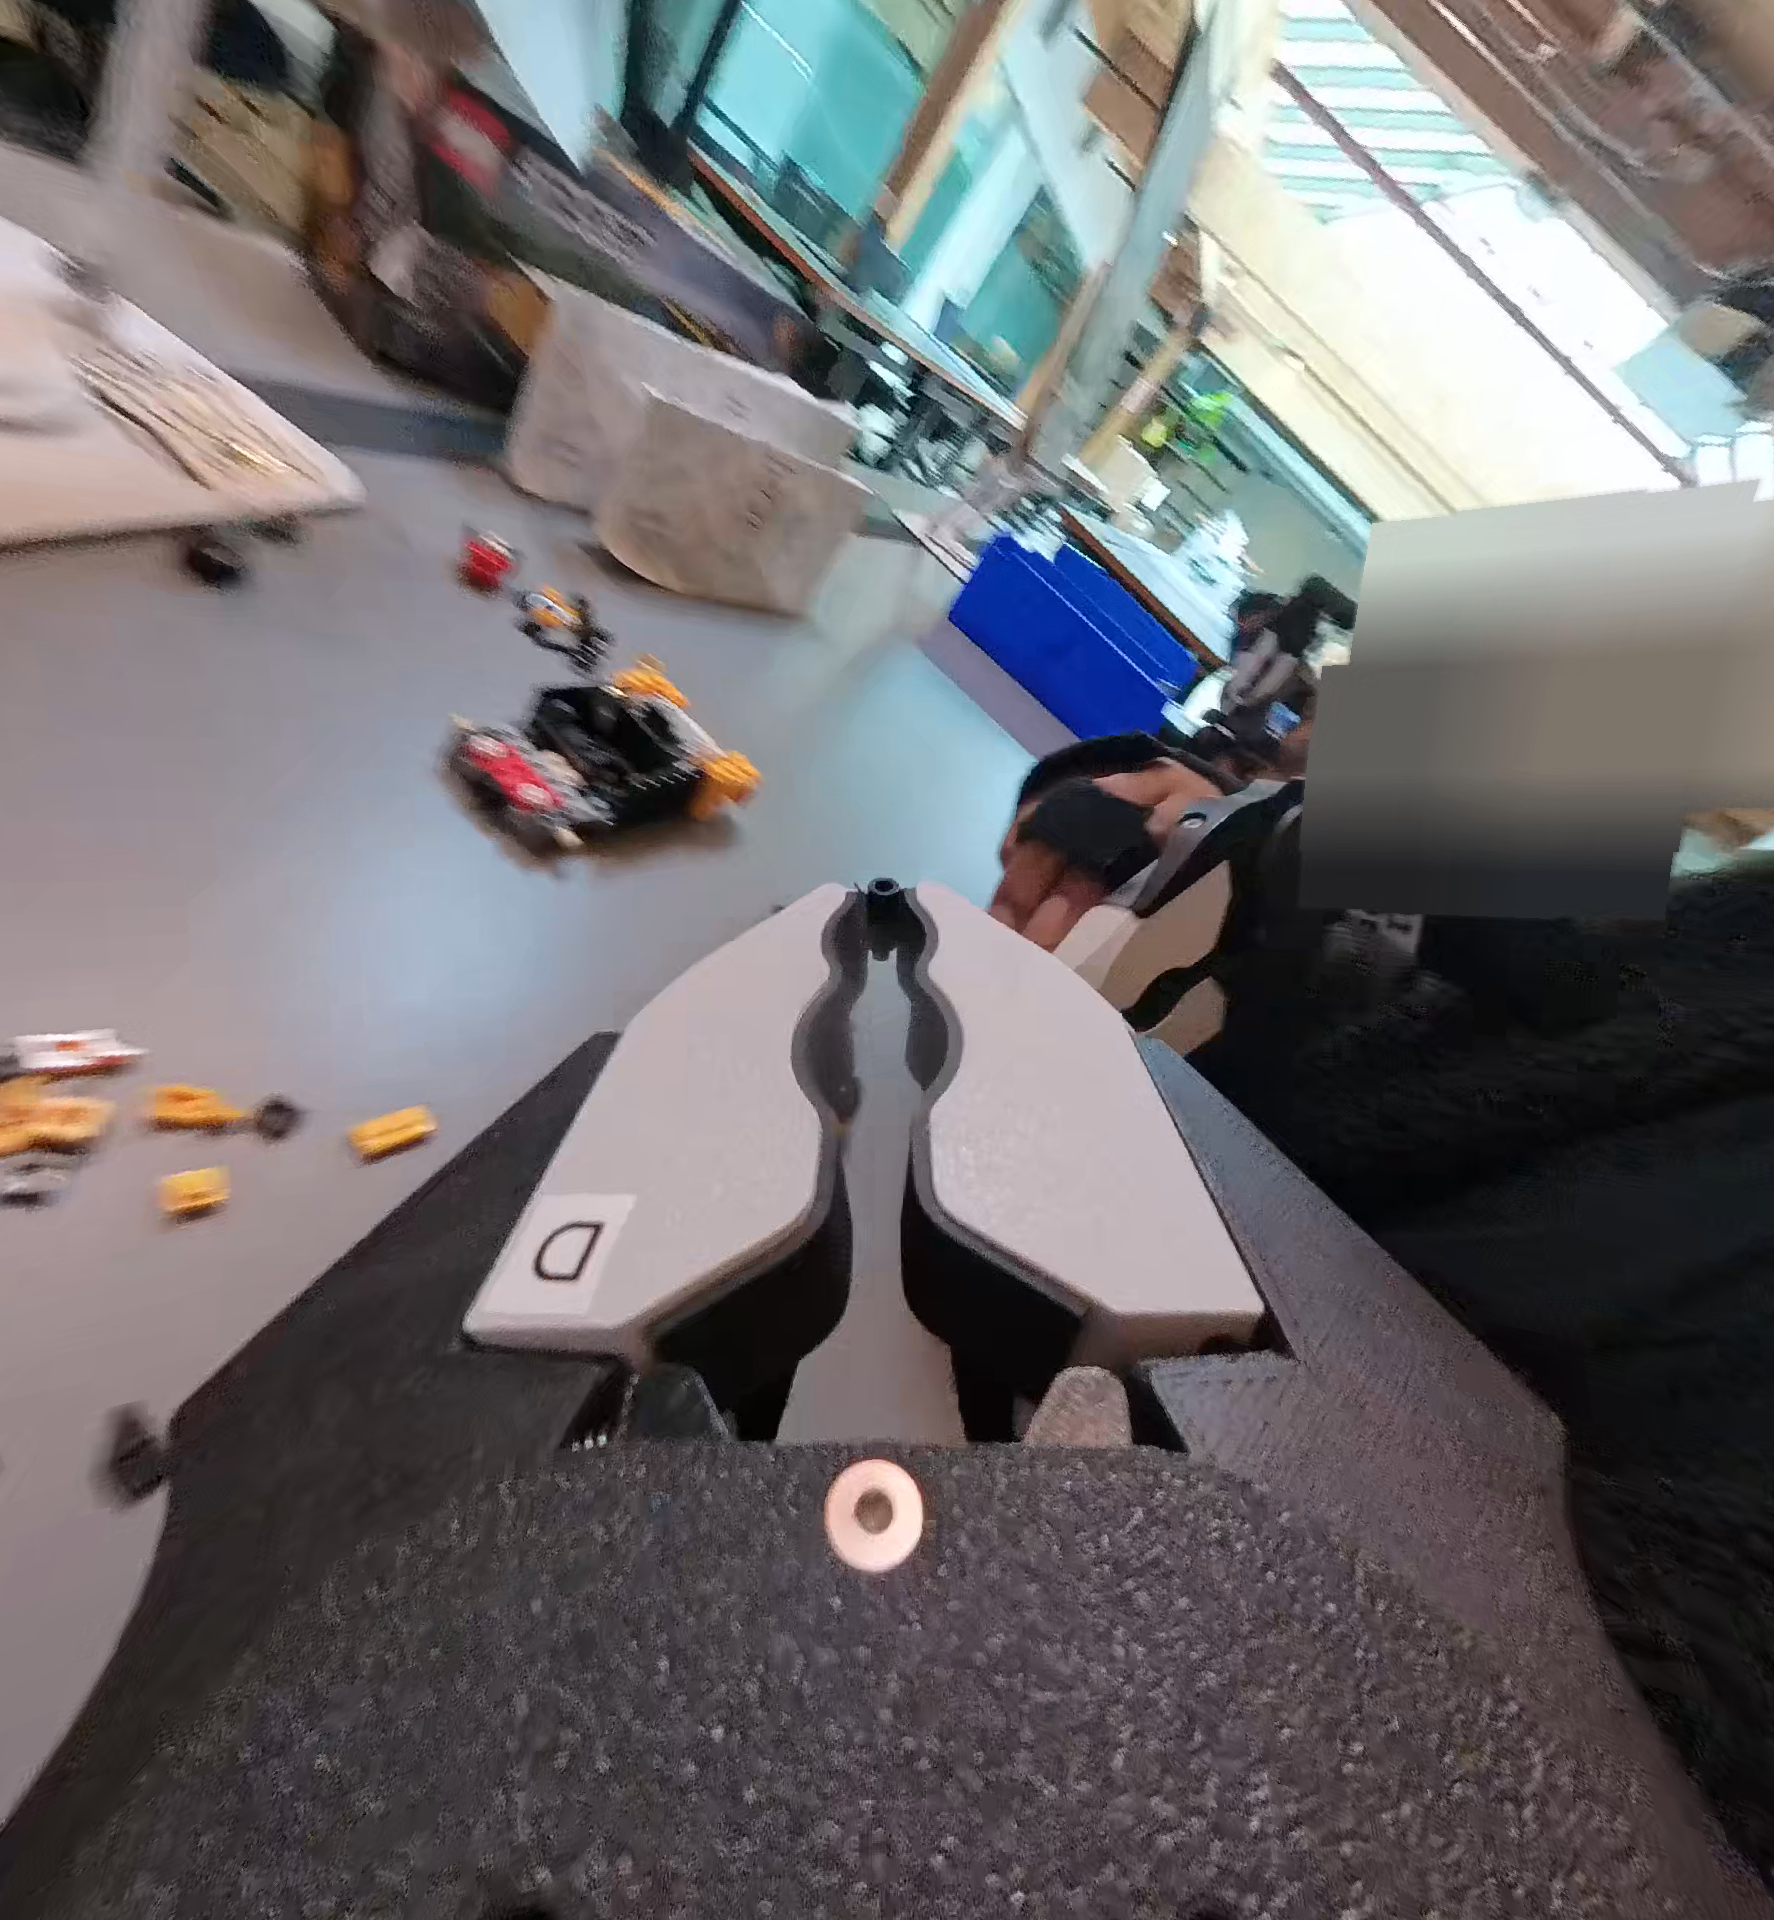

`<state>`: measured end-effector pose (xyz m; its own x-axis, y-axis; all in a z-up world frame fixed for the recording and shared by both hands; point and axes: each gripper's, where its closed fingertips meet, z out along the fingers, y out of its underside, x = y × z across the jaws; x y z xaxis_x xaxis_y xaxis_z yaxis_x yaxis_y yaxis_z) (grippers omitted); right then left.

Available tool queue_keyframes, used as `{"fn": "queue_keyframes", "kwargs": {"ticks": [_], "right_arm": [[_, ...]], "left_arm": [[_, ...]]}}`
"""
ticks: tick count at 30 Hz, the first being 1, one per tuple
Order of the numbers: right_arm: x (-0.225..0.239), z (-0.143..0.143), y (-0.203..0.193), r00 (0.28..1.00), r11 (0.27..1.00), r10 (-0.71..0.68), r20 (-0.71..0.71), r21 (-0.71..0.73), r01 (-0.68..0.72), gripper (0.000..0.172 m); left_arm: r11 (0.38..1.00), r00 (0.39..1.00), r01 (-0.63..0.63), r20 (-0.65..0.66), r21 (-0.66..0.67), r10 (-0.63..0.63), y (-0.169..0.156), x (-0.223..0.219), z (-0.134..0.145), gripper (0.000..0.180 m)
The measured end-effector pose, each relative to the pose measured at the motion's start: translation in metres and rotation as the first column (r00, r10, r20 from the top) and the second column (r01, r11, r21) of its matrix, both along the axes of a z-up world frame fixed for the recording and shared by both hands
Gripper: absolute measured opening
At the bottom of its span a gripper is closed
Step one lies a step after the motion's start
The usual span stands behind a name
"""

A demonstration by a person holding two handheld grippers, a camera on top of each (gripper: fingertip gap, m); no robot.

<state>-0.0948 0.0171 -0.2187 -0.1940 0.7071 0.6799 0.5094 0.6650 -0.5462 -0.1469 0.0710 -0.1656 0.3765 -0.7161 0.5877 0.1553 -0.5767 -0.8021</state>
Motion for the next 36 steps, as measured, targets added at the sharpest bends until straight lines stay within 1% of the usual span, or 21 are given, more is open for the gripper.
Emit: {"fn": "queue_keyframes", "kwargs": {"ticks": [2,5,7,10,13,14,16,17,18,19,20,22,26,29,30,31,34,36], "right_arm": [[0.006,0.008,0.008,0.998,0.998,-0.038,-0.049,-0.054,0.036,0.004],[0.011,0.004,0.018,0.991,0.991,-0.106,-0.086,-0.097,0.097,0.004],[0.013,0.002,0.023,0.986,0.987,-0.138,-0.096,-0.096,0.129,0.004],[0.014,0.004,0.029,0.980,0.983,-0.166,-0.106,-0.100,0.156,0.004],[0.018,0.004,0.034,0.975,0.975,-0.192,-0.113,-0.131,0.177,0.004],[0.020,0.004,0.036,0.973,0.972,-0.201,-0.116,-0.143,0.184,0.004],[0.023,0.004,0.038,0.967,0.964,-0.221,-0.123,-0.175,0.198,0.004],[0.025,0.004,0.040,0.964,0.960,-0.230,-0.130,-0.191,0.203,0.004],[0.025,0.005,0.041,0.962,0.956,-0.237,-0.137,-0.207,0.206,0.004],[0.025,0.005,0.042,0.960,0.953,-0.242,-0.142,-0.223,0.207,0.004],[0.025,0.006,0.042,0.958,0.949,-0.245,-0.149,-0.238,0.206,0.004],[0.024,0.006,0.042,0.957,0.944,-0.246,-0.156,-0.262,0.200,0.004],[0.023,0.004,0.042,0.956,0.943,-0.248,-0.155,-0.267,0.201,0.005],[0.023,0.003,0.041,0.958,0.943,-0.242,-0.154,-0.271,0.195,0.004],[0.022,0.002,0.041,0.959,0.943,-0.240,-0.153,-0.273,0.193,0.004],[0.022,0.001,0.041,0.959,0.942,-0.239,-0.151,-0.275,0.191,0.005],[0.022,-0.001,0.040,0.961,0.943,-0.234,-0.147,-0.277,0.188,0.005],[0.022,-0.002,0.040,0.961,0.943,-0.233,-0.148,-0.276,0.186,0.005]], "left_arm": [[0.993,0.994,-0.101,-0.032,0.065,0.103,0.008,-0.024,0.009,0.005],[0.958,0.965,-0.243,-0.065,0.150,0.255,0.015,-0.058,0.020,0.005],[0.924,0.931,-0.327,-0.103,0.199,0.351,0.018,-0.080,0.022,0.005],[0.857,0.857,-0.434,-0.165,0.278,0.488,0.020,-0.114,0.025,0.005],[0.763,0.751,-0.536,-0.210,0.361,0.626,0.018,-0.154,0.033,0.005],[0.732,0.700,-0.567,-0.248,0.377,0.670,0.017,-0.169,0.031,0.005],[0.664,0.565,-0.636,-0.348,0.395,0.748,0.017,-0.205,0.021,0.005],[0.643,0.501,-0.661,-0.411,0.386,0.762,0.015,-0.222,0.011,0.005],[0.639,0.454,-0.680,-0.479,0.359,0.752,0.013,-0.235,-0.001,0.009],[0.642,0.424,-0.696,-0.539,0.320,0.728,0.011,-0.245,-0.015,0.014],[0.650,0.411,-0.705,-0.584,0.284,0.700,0.009,-0.251,-0.028,0.019],[0.665,0.418,-0.706,-0.616,0.243,0.668,0.009,-0.252,-0.043,0.031],[0.684,0.425,-0.683,-0.622,0.256,0.657,0.013,-0.247,-0.048,0.051],[0.744,0.497,-0.627,-0.617,0.232,0.610,0.012,-0.234,-0.051,0.065],[0.765,0.532,-0.604,-0.601,0.224,0.596,0.012,-0.228,-0.050,0.063],[0.777,0.550,-0.588,-0.592,0.226,0.589,0.011,-0.224,-0.049,0.059],[0.804,0.572,-0.542,-0.593,0.245,0.566,0.008,-0.219,-0.047,0.060],[0.795,0.583,-0.539,-0.559,0.277,0.590,0.008,-0.218,-0.038,0.061]]}}
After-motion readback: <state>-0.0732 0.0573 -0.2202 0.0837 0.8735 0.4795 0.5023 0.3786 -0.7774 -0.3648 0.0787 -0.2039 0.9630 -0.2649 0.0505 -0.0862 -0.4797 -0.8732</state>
